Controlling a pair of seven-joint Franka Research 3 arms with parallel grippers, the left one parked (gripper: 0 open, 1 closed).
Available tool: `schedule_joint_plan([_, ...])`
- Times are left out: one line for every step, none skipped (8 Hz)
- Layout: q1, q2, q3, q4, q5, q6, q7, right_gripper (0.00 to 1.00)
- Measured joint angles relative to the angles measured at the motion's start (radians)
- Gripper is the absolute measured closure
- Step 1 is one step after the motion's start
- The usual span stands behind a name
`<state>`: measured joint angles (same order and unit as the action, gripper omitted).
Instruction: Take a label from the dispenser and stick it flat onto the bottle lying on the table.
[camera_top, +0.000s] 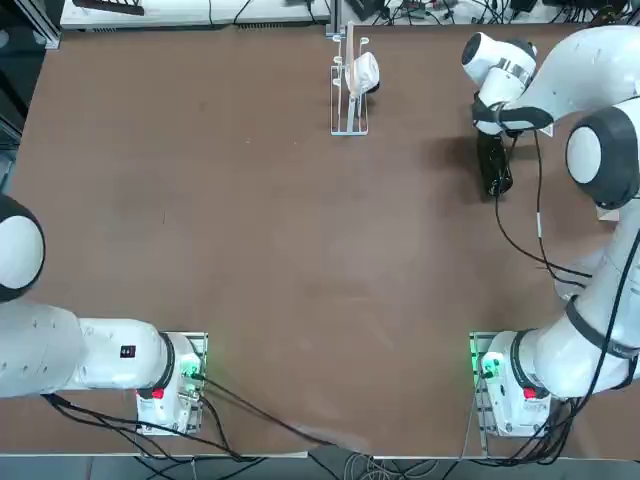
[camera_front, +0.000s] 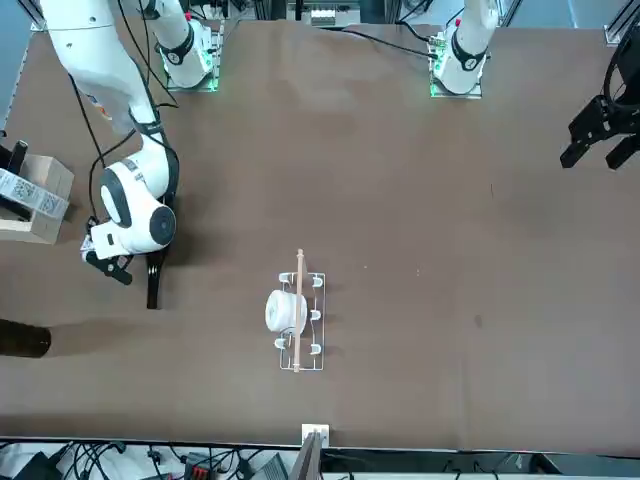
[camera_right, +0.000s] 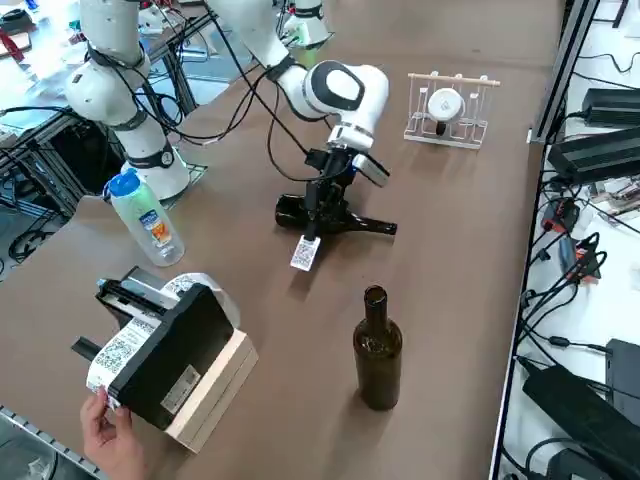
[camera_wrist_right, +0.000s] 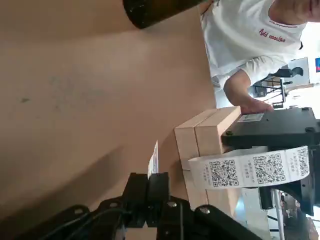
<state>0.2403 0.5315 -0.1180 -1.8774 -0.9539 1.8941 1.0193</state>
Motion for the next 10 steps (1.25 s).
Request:
schedule_joint_plan([0.006,0.004,0.000,0.017,0.020,0.000,-0.017,0.99])
schedule_joint_plan([0.013,0.005,0.000,0.036,0.041,-0.009,-0.039,0.99])
schedule_joint_plan([0.023,0.005,0.000,0.059,0.062,-0.032,-0.062,0.99])
schedule_joint_plan([0.039,0.005,0.000,0.081,0.087,-0.060,-0.091,0.99])
schedule_joint_plan([0.060,0.004,0.001,0.100,0.118,-0.084,-0.131,0.99])
schedule_joint_plan([0.082,0.002,0.001,0.115,0.151,-0.108,-0.170,0.99])
schedule_joint_plan([0.102,-0.006,0.000,0.124,0.180,-0.127,-0.209,0.99])
schedule_joint_plan([0.120,-0.023,0.000,0.129,0.211,-0.144,-0.256,0.99])
schedule_joint_plan([0.133,-0.048,0.001,0.129,0.239,-0.162,-0.316,0.99])
schedule_joint_plan([0.138,-0.078,0.003,0.125,0.258,-0.177,-0.388,0.99])
